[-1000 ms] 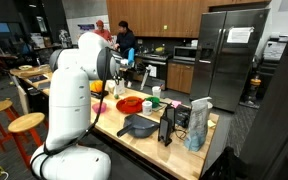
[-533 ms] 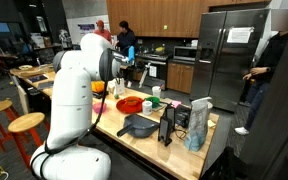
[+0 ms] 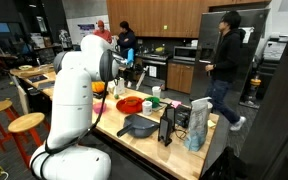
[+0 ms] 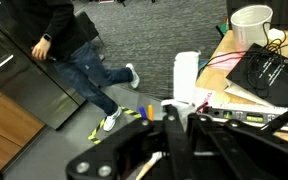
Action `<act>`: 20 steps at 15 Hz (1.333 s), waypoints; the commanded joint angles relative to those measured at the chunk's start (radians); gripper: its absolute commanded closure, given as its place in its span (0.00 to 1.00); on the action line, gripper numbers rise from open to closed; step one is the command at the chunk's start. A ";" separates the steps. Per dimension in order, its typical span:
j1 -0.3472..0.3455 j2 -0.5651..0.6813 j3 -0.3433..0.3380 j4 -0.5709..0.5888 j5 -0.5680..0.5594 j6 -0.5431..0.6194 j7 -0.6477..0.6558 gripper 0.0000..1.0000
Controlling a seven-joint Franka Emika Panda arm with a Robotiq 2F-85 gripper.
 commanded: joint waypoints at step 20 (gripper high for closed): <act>0.055 -0.056 0.031 -0.104 0.262 -0.179 -0.046 0.98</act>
